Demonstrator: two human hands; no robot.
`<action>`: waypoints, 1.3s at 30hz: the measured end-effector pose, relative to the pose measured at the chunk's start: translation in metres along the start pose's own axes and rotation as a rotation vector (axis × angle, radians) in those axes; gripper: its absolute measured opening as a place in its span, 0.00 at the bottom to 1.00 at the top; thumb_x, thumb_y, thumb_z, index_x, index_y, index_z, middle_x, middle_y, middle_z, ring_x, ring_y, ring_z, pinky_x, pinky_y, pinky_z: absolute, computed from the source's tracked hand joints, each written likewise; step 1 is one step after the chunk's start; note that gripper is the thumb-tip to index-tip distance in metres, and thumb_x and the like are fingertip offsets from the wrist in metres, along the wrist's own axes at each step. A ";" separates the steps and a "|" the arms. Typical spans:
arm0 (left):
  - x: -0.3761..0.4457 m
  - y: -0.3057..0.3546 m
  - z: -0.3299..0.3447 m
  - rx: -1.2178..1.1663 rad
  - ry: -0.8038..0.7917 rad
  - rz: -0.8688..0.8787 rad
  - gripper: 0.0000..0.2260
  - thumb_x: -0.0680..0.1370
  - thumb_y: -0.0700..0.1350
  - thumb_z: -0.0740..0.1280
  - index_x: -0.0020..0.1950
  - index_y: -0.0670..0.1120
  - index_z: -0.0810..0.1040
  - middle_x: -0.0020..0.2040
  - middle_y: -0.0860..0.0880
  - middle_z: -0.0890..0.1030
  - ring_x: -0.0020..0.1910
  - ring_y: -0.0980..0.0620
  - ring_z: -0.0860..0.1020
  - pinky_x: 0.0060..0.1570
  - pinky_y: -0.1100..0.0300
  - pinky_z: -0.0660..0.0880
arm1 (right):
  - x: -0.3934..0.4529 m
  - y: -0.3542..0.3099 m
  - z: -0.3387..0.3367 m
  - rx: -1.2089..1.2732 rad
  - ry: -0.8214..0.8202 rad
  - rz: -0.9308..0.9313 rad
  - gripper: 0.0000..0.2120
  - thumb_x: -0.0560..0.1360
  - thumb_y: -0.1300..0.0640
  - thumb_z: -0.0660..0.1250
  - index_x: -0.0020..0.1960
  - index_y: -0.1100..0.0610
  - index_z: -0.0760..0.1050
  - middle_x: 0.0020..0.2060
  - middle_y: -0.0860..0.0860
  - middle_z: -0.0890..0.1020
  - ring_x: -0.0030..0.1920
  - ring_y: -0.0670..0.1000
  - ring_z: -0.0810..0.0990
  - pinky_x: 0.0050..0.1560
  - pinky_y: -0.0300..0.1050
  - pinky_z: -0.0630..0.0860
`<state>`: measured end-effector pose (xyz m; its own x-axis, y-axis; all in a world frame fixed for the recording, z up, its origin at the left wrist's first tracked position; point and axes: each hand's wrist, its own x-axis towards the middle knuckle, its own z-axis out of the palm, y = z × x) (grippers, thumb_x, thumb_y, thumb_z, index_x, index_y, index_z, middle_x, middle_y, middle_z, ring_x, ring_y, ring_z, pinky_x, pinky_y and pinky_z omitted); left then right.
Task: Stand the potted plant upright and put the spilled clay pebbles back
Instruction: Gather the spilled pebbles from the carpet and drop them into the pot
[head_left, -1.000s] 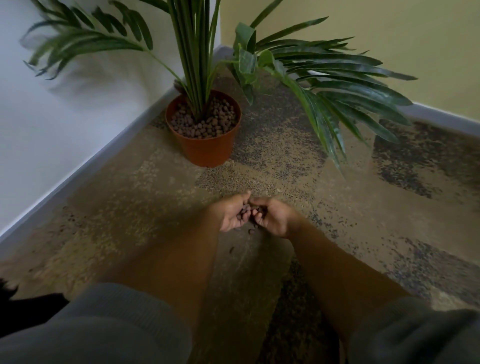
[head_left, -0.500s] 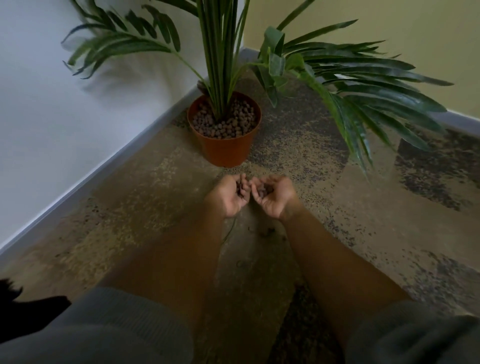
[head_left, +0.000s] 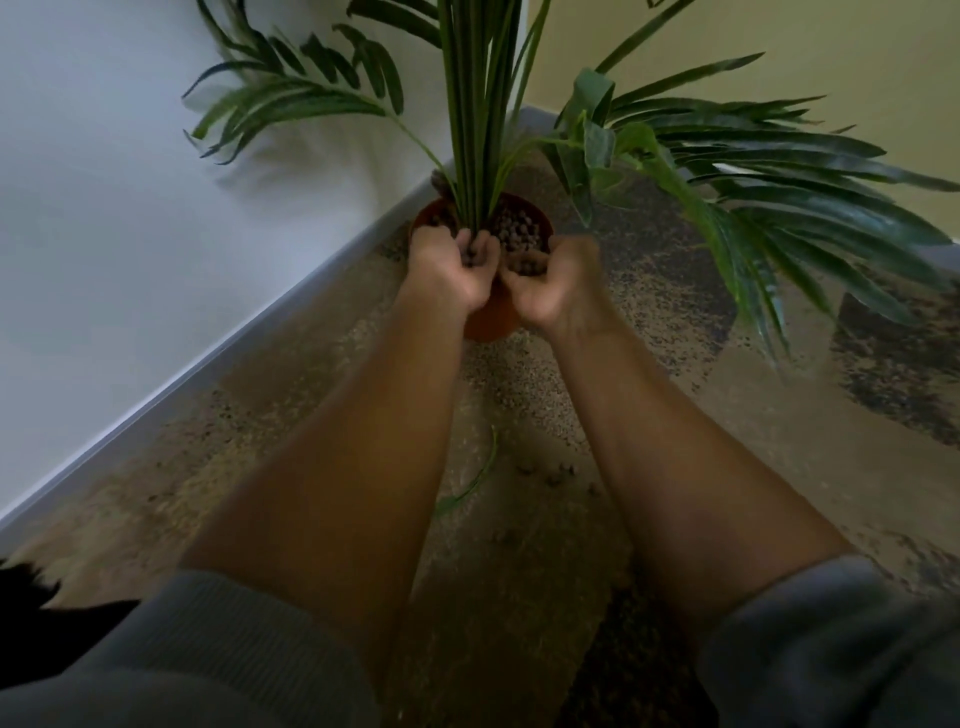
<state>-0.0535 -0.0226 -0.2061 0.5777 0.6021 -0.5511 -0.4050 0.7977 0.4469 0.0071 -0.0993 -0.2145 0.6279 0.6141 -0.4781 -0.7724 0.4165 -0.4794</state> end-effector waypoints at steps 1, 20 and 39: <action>-0.003 0.004 0.005 0.031 -0.008 0.007 0.14 0.83 0.40 0.50 0.53 0.37 0.74 0.46 0.40 0.73 0.44 0.45 0.73 0.67 0.48 0.70 | 0.002 0.000 0.003 -0.019 -0.014 0.011 0.19 0.81 0.61 0.47 0.63 0.68 0.71 0.58 0.65 0.76 0.62 0.62 0.75 0.69 0.58 0.69; 0.001 -0.020 -0.027 0.224 0.061 0.093 0.15 0.81 0.43 0.61 0.66 0.41 0.75 0.54 0.47 0.81 0.44 0.53 0.82 0.35 0.64 0.79 | 0.002 -0.016 -0.034 -0.299 0.018 0.019 0.17 0.80 0.62 0.54 0.66 0.68 0.68 0.61 0.63 0.76 0.61 0.60 0.77 0.60 0.50 0.78; -0.008 -0.111 -0.112 1.731 -0.169 -0.117 0.09 0.74 0.44 0.71 0.54 0.51 0.81 0.52 0.51 0.81 0.50 0.51 0.79 0.52 0.56 0.76 | -0.034 0.011 -0.155 -2.381 -0.225 0.231 0.24 0.75 0.45 0.68 0.68 0.53 0.73 0.64 0.53 0.77 0.64 0.55 0.75 0.64 0.47 0.72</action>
<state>-0.0923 -0.1118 -0.3305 0.6527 0.4492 -0.6101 0.7372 -0.1907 0.6483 -0.0081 -0.2199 -0.3171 0.4434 0.6202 -0.6471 0.6851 -0.7001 -0.2015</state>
